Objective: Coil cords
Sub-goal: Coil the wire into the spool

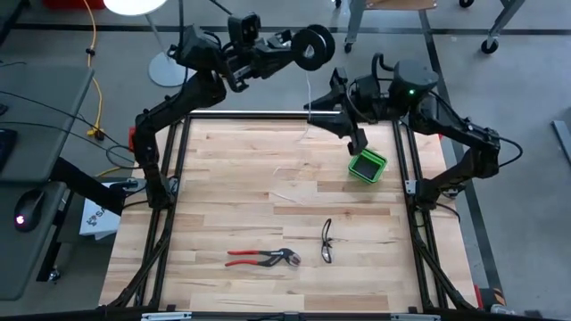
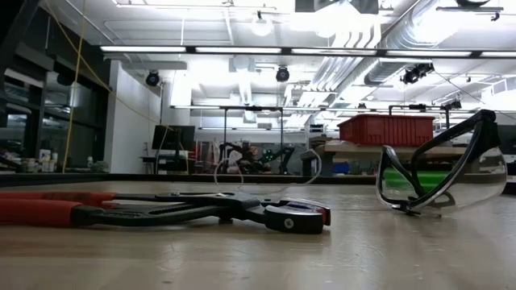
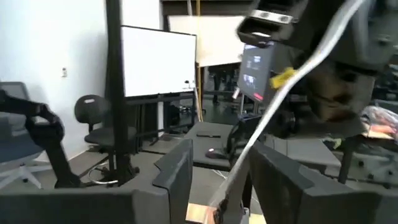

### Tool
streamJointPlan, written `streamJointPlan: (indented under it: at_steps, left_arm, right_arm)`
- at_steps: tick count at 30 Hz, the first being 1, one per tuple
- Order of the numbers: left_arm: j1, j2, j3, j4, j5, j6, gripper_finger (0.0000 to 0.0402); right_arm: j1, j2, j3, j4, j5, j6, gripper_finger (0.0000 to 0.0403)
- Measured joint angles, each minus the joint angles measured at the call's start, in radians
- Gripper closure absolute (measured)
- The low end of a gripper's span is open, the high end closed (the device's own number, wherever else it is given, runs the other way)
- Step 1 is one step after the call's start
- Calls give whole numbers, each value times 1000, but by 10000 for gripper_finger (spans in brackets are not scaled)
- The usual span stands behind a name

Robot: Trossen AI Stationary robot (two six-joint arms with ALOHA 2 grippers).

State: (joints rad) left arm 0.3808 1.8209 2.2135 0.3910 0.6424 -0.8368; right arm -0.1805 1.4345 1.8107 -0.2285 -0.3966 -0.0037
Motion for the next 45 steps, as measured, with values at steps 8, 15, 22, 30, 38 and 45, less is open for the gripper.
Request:
streamJointPlan:
  at_steps: [8, 15, 22, 30, 38, 45]
  left_arm:
    - [3, -2, 0, -35, -46, 84, 401]
    - [0, -23, -1, -184, -51, 201, 401]
    - [2, -109, -1, -470, -79, 320, 401]
    - [33, -264, -1, -972, -114, 300, 401]
    - [4, -283, -1, -1358, -9, 75, 402]
    - [-83, -196, -2, -1211, 131, -45, 402]
  right_arm:
    - [17, 1, 0, -45, 4, -4, 268]
    - [65, 5, 1, -71, 4, -32, 346]
    - [122, -6, 2, -104, 15, -38, 400]
    - [128, -55, 2, -197, 53, -39, 403]
    - [106, -61, 2, -193, 46, -49, 403]
    - [70, -60, 2, -185, 47, -49, 403]
